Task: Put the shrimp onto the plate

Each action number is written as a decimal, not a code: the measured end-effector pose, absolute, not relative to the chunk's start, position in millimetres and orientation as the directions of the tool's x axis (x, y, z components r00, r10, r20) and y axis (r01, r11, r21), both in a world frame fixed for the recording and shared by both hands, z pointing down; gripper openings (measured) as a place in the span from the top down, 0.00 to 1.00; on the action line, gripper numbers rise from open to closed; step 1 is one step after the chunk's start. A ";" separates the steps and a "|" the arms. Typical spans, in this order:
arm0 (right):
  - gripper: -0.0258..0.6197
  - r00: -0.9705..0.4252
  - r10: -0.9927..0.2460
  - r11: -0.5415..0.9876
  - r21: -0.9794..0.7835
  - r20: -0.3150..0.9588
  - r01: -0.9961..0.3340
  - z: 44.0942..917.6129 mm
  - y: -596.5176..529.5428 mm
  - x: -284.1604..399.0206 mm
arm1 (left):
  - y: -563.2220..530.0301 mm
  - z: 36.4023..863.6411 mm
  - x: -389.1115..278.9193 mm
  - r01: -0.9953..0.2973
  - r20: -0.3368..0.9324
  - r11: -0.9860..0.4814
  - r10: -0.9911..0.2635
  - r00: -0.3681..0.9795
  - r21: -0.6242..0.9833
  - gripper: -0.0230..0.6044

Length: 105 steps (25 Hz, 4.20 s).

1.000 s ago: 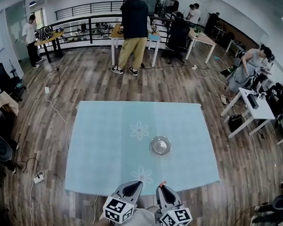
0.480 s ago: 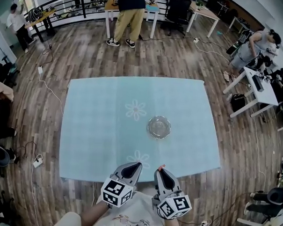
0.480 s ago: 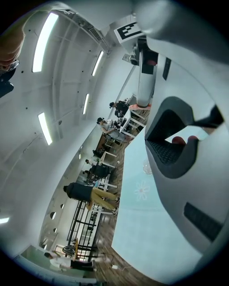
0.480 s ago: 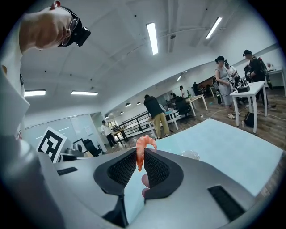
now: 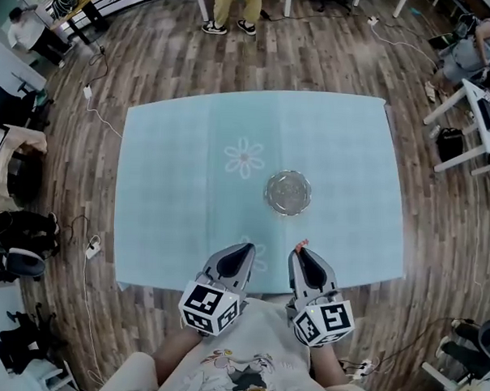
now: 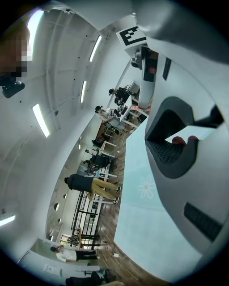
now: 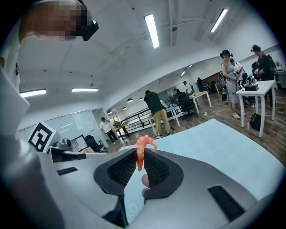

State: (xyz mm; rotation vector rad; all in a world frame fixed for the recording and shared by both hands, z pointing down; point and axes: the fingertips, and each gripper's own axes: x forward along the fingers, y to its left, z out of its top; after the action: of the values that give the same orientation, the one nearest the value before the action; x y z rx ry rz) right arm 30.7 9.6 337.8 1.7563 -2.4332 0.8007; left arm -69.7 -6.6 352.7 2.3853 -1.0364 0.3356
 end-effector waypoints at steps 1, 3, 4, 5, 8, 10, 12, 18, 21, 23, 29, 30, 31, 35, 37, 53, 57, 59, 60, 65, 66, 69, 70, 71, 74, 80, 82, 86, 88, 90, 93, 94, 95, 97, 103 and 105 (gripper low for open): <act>0.85 -0.368 -0.871 0.236 -0.381 0.324 -0.894 342.2 2.8 35.8 | -12.3 354.3 -64.7 -0.741 0.415 -0.573 -0.614 0.671 0.350 0.95; 0.85 -0.392 -0.857 0.252 -0.390 0.335 -0.886 354.3 -11.5 43.4 | -24.4 359.6 -56.9 -0.758 0.425 -0.565 -0.628 0.651 0.327 0.95; 0.85 -0.403 -0.847 0.257 -0.398 0.347 -0.881 361.8 -17.1 46.1 | -29.2 362.8 -54.2 -0.768 0.434 -0.557 -0.635 0.639 0.316 0.95; 0.85 -0.412 -0.836 0.259 -0.401 0.363 -0.879 369.6 -21.2 49.2 | -32.8 366.1 -51.6 -0.778 0.443 -0.546 -0.640 0.627 0.312 0.95; 0.85 -0.424 -0.804 0.285 -0.357 0.416 -0.890 388.2 -32.5 60.3 | -42.7 376.7 -40.7 -0.799 0.462 -0.512 -0.652 0.601 0.316 0.95; 0.85 -0.438 -0.788 0.308 -0.340 0.433 -0.889 396.3 -40.6 63.5 | -49.2 385.0 -36.6 -0.810 0.475 -0.503 -0.658 0.584 0.301 0.95; 0.85 -0.449 -0.773 0.316 -0.342 0.448 -0.885 405.1 -49.5 65.2 | -56.8 394.2 -35.3 -0.819 0.488 -0.491 -0.659 0.572 0.297 0.95; 0.85 -0.474 -0.721 0.338 -0.341 0.505 -0.877 438.7 -74.3 77.2 | -75.7 424.0 -17.3 -0.828 0.527 -0.476 -0.642 0.557 0.296 0.95; 0.85 -0.481 -0.696 0.336 -0.350 0.534 -0.874 457.5 -81.7 84.7 | -84.1 438.1 -6.7 -0.831 0.544 -0.472 -0.633 0.551 0.292 0.95; 0.85 -0.488 -0.679 0.338 -0.357 0.548 -0.871 469.4 -84.6 85.9 | -87.4 448.0 -4.0 -0.835 0.558 -0.469 -0.626 0.545 0.289 0.95; 0.85 -0.496 -0.638 0.326 -0.376 0.589 -0.867 511.2 -96.4 85.7 | -95.7 487.0 -5.6 -0.855 0.605 -0.431 -0.610 0.511 0.288 0.95; 0.85 -0.498 -0.630 0.324 -0.381 0.596 -0.866 517.8 -99.7 85.2 | -97.2 493.6 -5.9 -0.860 0.613 -0.417 -0.608 0.504 0.294 0.95; 0.85 -0.499 -0.622 0.320 -0.385 0.604 -0.865 523.3 -103.2 84.8 | -98.7 499.3 -5.4 -0.863 0.620 -0.405 -0.604 0.500 0.302 0.95; 0.85 -0.494 -0.593 0.303 -0.392 0.636 -0.868 540.0 -112.6 85.3 | -101.6 514.7 -1.6 -0.872 0.644 -0.367 -0.589 0.488 0.325 0.95; 0.85 -0.491 -0.581 0.293 -0.395 0.649 -0.870 548.7 -117.0 83.9 | -104.5 522.1 -2.1 -0.875 0.652 -0.352 -0.584 0.483 0.333 0.95; 0.85 -0.447 -0.490 0.237 -0.379 0.749 -0.895 612.2 -127.8 80.0 | -105.9 573.6 -1.6 -0.877 0.694 -0.342 -0.538 0.478 0.339 0.95; 0.85 -0.432 -0.488 0.213 -0.377 0.758 -0.901 621.5 -131.0 80.5 | -105.2 579.2 -6.3 -0.879 0.695 -0.333 -0.541 0.474 0.340 0.95; 0.83 -0.429 -0.491 0.208 -0.376 0.758 -0.903 624.5 -132.5 80.8 | -105.7 580.9 -7.8 -0.879 0.695 -0.339 -0.541 0.474 0.335 0.95; 0.82 -0.429 -0.491 0.207 -0.377 0.758 -0.903 624.3 -132.3 80.2 | -105.8 580.2 -8.9 -0.879 0.694 -0.342 -0.542 0.474 0.334 0.95; 0.82 -0.416 -0.507 0.203 -0.365 0.755 -0.909 612.9 -128.9 76.2 | -106.8 570.5 -17.7 -0.878 0.688 -0.353 -0.550 0.474 0.323 0.95; 0.82 -0.415 -0.512 0.202 -0.363 0.752 -0.909 610.0 -128.1 75.3 | -106.8 568.5 -19.0 -0.877 0.686 -0.356 -0.551 0.475 0.322 0.95; 0.82 -0.435 -0.510 0.225 -0.373 0.742 -0.900 605.4 -124.0 69.1 | -105.1 564.0 -21.0 -0.874 0.681 -0.365 -0.552 0.481 0.322 0.95; 0.85 -0.445 -0.505 0.233 -0.380 0.739 -0.895 604.5 -123.0 66.5 | -105.0 562.6 -21.2 -0.872 0.678 -0.371 -0.552 0.485 0.320 0.95; 0.86 -0.452 -0.505 0.233 -0.388 0.735 -0.892 602.5 -122.7 64.8 | -105.2 560.9 -21.1 -0.868 0.675 -0.381 -0.552 0.489 0.318 0.95; 0.86 -0.452 -0.523 0.219 -0.398 0.723 -0.891 590.8 -123.0 65.7 | -104.8 550.9 -20.6 -0.860 0.664 -0.399 -0.555 0.502 0.317 0.95; 0.89 -0.390 -0.581 0.165 -0.367 0.714 -0.916 563.8 -121.3 74.7 | -104.0 522.3 -23.2 -0.844 0.627 -0.441 -0.574 0.527 0.306 0.95; 0.91 -0.379 -0.590 0.144 -0.369 0.713 -0.918 558.6 -117.9 76.1 | -102.5 514.7 -24.8 -0.839 0.614 -0.453 -0.580 0.535 0.302 0.95; 0.91 -0.378 -0.614 0.142 -0.375 0.692 -0.916 539.9 -112.7 72.3 | -98.3 495.4 -31.5 -0.833 0.587 -0.466 -0.598 0.545 0.299 0.95; 0.92 -0.382 -0.630 0.148 -0.378 0.676 -0.914 528.4 -108.5 67.2 | -93.3 484.1 -36.3 -0.830 0.572 -0.474 -0.608 0.551 0.295 0.95; 0.92 -0.386 -0.644 0.154 -0.383 0.661 -0.911 518.1 -103.1 61.1 | -86.6 473.3 -41.2 -0.826 0.555 -0.480 -0.617 0.557 0.296 0.95; 0.92 -0.387 -0.656 0.169 -0.374 0.648 -0.912 504.0 -90.9 50.7 | -72.1 458.6 -48.3 -0.820 0.535 -0.486 -0.625 0.569 0.304 0.95; 0.92 -0.387 -0.661 0.174 -0.370 0.643 -0.913 499.1 -87.3 46.6 | -67.8 454.2 -51.0 -0.817 0.530 -0.490 -0.626 0.572 0.303 0.95; 0.92 -0.387 -0.666 0.179 -0.367 0.637 -0.913 494.0 -84.6 42.4 | -64.2 450.1 -53.8 -0.814 0.524 -0.496 -0.627 0.576 0.301 0.95; 0.92 -0.387 -0.677 0.187 -0.363 0.626 -0.913 483.5 -79.2 33.4 | -57.8 443.0 -60.4 -0.808 0.511 -0.509 -0.630 0.585 0.298 0.95; 0.92 -0.393 -0.699 0.216 -0.346 0.598 -0.913 453.5 -58.6 6.9 | -39.7 420.8 -82.8 -0.798 0.470 -0.531 -0.649 0.599 0.285 0.95; 0.92 -0.392 -0.704 0.220 -0.344 0.592 -0.913 444.0 -51.4 -0.3 | -34.8 412.0 -89.9 -0.796 0.456 -0.536 -0.655 0.602 0.280 0.95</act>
State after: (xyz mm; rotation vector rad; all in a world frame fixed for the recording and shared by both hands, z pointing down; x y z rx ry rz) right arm -0.3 -51.4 444.0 1.5122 -2.1897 0.9530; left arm -89.9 -34.8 412.0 2.3690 -1.1532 0.4109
